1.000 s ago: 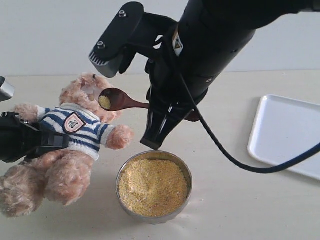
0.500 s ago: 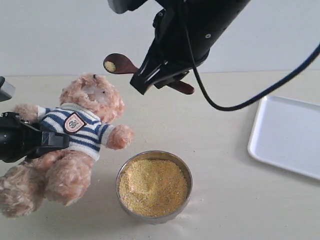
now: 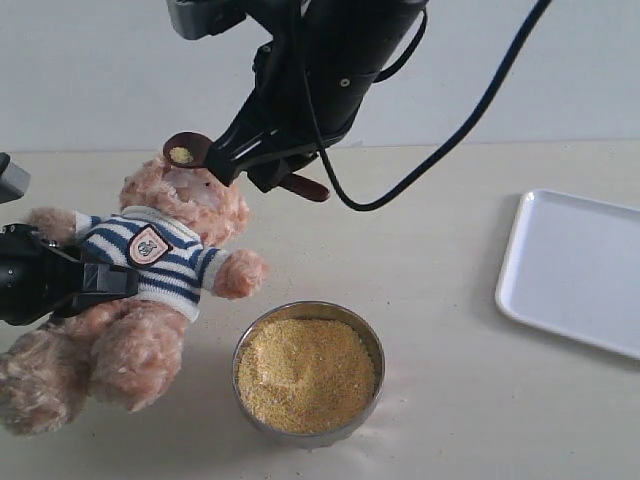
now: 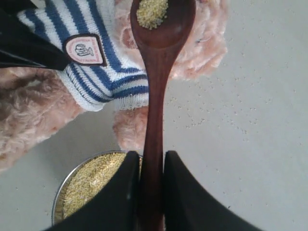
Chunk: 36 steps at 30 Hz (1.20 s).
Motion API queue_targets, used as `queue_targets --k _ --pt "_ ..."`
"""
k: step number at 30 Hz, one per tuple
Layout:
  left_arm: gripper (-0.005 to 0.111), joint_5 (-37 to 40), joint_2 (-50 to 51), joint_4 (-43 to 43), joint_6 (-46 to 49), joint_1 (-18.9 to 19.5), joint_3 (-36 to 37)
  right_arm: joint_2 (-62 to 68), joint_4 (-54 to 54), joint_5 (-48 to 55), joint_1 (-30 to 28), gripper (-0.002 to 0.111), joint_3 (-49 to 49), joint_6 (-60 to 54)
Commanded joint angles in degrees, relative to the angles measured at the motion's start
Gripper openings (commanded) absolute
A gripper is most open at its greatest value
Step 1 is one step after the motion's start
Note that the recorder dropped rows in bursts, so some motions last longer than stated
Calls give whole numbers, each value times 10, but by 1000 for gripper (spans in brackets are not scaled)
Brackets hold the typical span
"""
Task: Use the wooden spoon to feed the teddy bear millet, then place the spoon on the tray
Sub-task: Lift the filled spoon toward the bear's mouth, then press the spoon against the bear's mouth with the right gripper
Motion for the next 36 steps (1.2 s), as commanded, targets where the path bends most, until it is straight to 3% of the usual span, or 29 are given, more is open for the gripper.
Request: queue_targets --k 1,22,36 --pt "5 13 -1 -4 -2 -3 0 13 1 -21 -2 0 -15 -8" --pt "5 22 -1 -4 -2 -3 0 52 -94 -19 21 0 -15 -93" --pt "5 24 -1 -4 -2 -3 0 54 -344 -59 97 0 -15 -40"
